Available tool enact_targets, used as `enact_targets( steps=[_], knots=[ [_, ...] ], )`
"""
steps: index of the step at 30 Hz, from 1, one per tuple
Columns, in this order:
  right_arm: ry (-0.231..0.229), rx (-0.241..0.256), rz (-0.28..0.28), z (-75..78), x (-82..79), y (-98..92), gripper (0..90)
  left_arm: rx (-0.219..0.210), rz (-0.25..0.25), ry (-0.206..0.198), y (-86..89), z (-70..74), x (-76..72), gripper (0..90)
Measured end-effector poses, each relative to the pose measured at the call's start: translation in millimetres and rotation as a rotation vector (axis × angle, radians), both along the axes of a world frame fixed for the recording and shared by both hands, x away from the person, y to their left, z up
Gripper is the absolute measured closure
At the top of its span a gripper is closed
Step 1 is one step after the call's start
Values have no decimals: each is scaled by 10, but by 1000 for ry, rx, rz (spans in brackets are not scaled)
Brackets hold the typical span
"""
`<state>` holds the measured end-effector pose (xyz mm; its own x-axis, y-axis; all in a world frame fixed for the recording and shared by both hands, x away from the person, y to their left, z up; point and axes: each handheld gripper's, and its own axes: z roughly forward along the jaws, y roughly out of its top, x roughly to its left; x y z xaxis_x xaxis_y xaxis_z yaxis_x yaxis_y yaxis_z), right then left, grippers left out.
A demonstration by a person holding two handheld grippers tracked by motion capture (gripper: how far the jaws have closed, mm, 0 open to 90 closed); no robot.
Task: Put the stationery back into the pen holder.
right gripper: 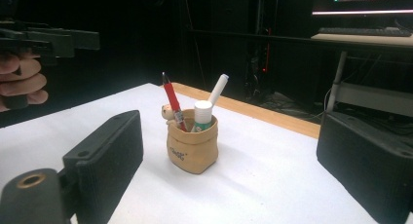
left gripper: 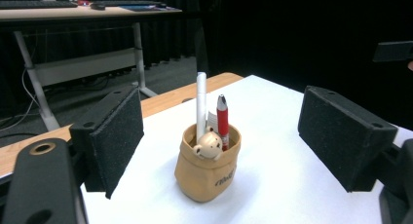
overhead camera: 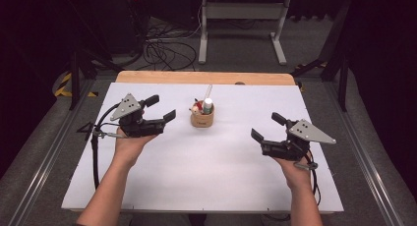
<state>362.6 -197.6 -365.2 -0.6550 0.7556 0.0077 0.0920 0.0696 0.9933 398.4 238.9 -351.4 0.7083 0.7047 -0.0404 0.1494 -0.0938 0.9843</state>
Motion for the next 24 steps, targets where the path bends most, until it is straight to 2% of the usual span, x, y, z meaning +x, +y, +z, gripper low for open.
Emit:
enact_targets(
  steps=[10, 24],
  knots=[
    [-2, 1, -7, 1, 2, -29, 105, -6, 0, -5, 104, 9, -117, 160],
    [-6, 17, -20, 18, -6, -108, 99, -9, 9, -4, 253, -54, -268, 147]
  ],
)
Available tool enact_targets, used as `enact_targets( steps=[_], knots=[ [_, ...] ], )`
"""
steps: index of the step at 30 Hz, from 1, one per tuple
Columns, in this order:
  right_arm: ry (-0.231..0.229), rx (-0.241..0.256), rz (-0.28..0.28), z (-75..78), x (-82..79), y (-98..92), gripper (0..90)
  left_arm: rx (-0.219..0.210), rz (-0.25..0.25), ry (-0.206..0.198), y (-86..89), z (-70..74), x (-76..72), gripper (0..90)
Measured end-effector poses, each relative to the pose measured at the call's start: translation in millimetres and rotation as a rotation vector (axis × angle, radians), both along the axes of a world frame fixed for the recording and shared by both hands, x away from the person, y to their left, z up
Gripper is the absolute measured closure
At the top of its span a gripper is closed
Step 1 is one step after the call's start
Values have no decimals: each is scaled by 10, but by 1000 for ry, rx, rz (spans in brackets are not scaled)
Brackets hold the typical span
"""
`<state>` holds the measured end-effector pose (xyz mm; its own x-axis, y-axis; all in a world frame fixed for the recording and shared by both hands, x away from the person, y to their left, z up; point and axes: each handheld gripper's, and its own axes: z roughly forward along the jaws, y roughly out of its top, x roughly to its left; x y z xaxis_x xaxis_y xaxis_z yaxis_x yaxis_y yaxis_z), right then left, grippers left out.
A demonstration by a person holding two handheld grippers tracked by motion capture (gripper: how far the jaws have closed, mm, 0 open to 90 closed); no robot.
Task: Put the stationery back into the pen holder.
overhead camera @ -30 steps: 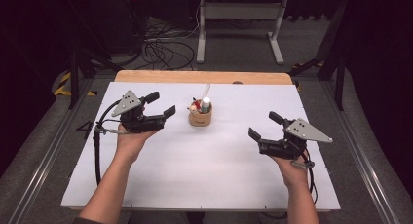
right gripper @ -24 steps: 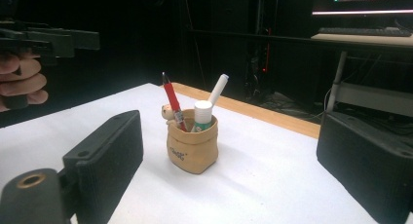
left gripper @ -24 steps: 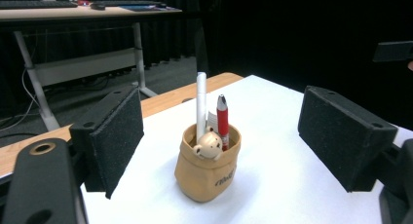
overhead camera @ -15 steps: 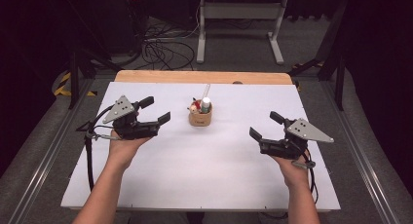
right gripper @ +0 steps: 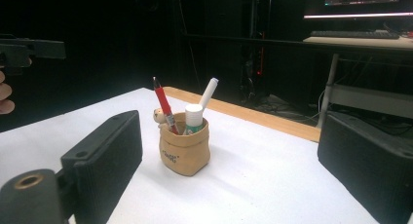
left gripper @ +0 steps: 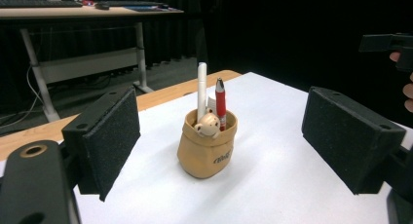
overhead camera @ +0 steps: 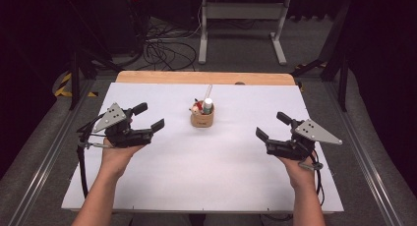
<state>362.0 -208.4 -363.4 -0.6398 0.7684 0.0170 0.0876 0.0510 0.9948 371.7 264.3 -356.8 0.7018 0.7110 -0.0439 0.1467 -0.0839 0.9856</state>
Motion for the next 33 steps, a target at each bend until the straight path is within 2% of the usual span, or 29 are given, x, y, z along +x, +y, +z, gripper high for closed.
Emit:
enact_targets(
  steps=[13, 15, 26, 33],
  knots=[
    [-3, 8, -1, -3, 21, -55, 90, 10, 0, 4, 70, -53, -128, 133],
    [-4, 9, 0, -3, 26, -64, 89, 2, 1, 8, 76, -64, -154, 132],
    [2, 18, 12, -9, 63, -61, 80, 1, 19, 7, 205, -80, -233, 119],
    [-9, 19, 23, -10, 70, -53, 76, 17, 18, 17, 220, -116, -290, 116]
  ],
)
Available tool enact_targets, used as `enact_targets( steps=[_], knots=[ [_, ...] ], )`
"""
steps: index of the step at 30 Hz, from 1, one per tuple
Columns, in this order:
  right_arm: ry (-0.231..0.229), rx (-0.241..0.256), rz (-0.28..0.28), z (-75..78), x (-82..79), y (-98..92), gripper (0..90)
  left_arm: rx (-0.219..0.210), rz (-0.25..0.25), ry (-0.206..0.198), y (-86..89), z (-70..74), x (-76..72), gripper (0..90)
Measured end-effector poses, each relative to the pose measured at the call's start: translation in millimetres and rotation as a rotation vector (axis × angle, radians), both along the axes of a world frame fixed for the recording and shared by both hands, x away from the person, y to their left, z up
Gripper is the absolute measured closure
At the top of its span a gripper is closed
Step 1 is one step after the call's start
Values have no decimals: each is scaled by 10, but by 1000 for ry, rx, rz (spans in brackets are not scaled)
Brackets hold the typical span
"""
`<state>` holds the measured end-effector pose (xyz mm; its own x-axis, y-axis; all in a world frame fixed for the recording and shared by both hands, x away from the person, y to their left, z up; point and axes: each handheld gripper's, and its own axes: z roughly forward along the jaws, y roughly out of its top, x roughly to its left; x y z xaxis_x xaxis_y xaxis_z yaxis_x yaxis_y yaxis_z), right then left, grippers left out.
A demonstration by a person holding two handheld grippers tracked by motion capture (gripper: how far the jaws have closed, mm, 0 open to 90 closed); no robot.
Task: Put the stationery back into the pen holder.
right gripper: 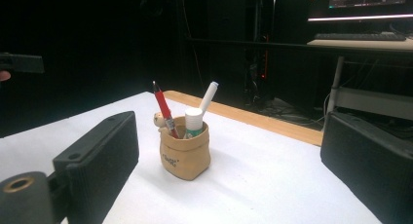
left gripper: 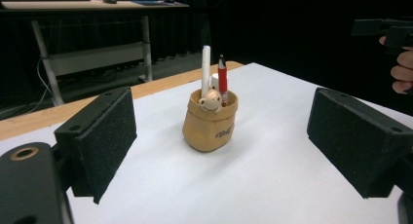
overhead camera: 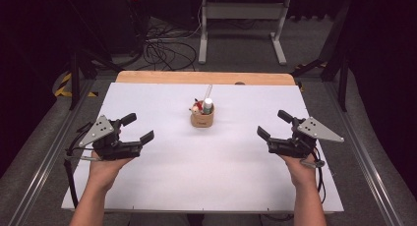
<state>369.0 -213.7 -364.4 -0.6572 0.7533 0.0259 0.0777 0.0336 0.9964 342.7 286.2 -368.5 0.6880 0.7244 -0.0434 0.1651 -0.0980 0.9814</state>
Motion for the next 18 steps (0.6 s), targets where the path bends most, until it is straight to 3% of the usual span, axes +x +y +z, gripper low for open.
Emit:
enact_targets(
  steps=[18],
  knots=[
    [9, 16, -7, -37, -45, -58, 71, 1, 19, 3, 140, -56, -87, 113]
  ],
)
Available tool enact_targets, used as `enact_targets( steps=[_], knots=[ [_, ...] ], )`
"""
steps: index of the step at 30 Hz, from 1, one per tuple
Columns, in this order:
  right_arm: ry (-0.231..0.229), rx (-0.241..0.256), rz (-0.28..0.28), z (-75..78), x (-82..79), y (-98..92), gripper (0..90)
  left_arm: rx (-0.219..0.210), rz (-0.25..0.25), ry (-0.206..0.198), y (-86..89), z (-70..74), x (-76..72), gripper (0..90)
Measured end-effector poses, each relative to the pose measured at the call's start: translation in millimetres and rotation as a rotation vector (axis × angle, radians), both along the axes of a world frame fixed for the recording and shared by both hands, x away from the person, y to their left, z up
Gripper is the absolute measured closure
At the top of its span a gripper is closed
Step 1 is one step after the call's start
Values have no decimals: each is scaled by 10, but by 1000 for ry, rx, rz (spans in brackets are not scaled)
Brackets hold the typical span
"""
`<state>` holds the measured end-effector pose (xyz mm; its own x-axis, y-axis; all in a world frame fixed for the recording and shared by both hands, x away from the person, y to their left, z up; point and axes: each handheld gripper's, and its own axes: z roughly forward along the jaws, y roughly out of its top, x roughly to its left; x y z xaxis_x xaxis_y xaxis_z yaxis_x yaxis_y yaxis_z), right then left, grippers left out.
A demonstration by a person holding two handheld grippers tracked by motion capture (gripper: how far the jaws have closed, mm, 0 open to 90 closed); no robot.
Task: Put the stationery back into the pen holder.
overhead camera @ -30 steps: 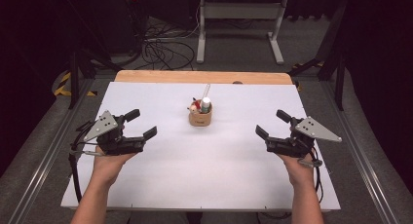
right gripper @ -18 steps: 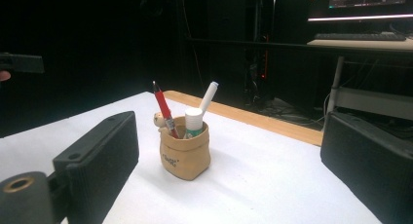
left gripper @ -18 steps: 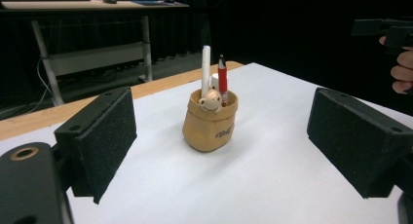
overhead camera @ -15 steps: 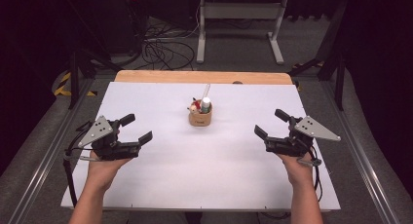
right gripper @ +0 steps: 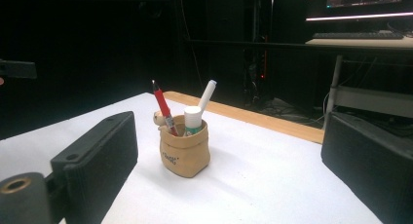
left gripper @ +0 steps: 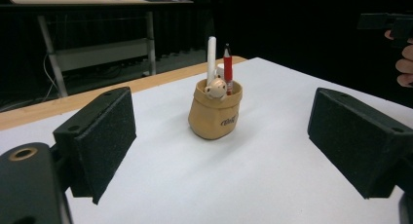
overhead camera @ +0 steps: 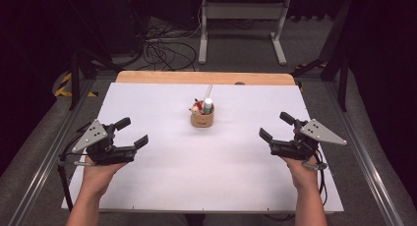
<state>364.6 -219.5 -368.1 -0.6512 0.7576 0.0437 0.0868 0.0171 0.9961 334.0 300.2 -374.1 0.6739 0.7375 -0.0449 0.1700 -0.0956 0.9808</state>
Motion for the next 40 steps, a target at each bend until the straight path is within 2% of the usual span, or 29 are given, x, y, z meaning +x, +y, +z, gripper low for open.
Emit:
enact_targets(
  steps=[13, 19, 20, 24, 40],
  knots=[
    [2, 3, -15, -27, -1, -52, 71, -2, -4, -4, 25, -12, -27, 108],
    [1, -4, -10, -34, 8, -44, 71, -2, -4, 7, 25, -32, -21, 108],
    [1, -5, -11, -35, 8, -43, 70, 8, -4, 4, 35, -35, -15, 107],
    [-18, -5, -18, -30, 2, -47, 71, 4, -6, 7, 37, -38, -14, 105],
    [-19, -5, -17, -27, 3, -47, 71, -2, -2, 13, 46, -48, -9, 105]
  ],
)
